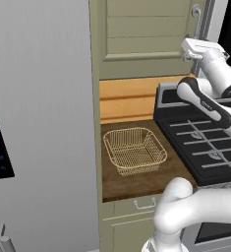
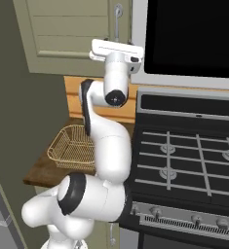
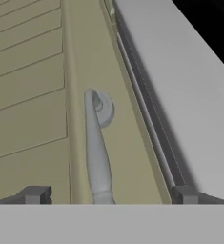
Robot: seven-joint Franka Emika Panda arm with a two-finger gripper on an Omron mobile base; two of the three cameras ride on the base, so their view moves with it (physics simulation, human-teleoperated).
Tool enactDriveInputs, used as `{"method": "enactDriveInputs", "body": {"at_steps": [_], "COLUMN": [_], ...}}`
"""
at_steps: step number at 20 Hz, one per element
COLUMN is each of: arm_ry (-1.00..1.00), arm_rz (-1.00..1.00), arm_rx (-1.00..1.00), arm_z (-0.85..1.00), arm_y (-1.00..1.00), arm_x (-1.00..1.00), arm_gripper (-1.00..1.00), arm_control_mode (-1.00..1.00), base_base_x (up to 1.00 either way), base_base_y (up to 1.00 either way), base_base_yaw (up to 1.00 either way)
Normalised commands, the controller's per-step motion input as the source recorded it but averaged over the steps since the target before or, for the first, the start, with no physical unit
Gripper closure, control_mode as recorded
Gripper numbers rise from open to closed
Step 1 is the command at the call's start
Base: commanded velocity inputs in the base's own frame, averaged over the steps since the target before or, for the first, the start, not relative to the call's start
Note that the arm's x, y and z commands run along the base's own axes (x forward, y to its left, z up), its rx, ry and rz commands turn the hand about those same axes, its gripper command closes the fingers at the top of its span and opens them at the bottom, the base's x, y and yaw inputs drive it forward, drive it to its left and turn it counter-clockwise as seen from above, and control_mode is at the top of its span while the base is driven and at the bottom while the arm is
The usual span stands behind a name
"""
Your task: Open the cabinet, pick up the bread from the cabinet and place it in the basket. Then move the basket to the dining counter.
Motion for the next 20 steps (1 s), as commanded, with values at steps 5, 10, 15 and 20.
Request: {"method": "enactDriveInputs", "body": {"at_steps": [5,10,15,20], "arm_ry": [0.03,0.0,0.0,0.0], "arm_rz": [-0.05,-0.06,-0.01,0.0], "arm_rx": [-0.05,-0.06,-0.01,0.0], "arm_z": [0.14,0.08,0.15,0.11], "arm_y": [0.43,0.48,0.08,-0.01], "arm_x": [0.11,0.1,0.2,0.26], "arm_gripper": [-1.0,-1.0,-1.0,-1.0], "arm_control_mode": [-1.0,-1.0,-1.0,-1.0], "base_base_x": [0.0,0.0,0.0,0.0], "base_base_y": [0.0,0.0,0.0,0.0], "base_base_yaw": [0.0,0.0,0.0,0.0]}}
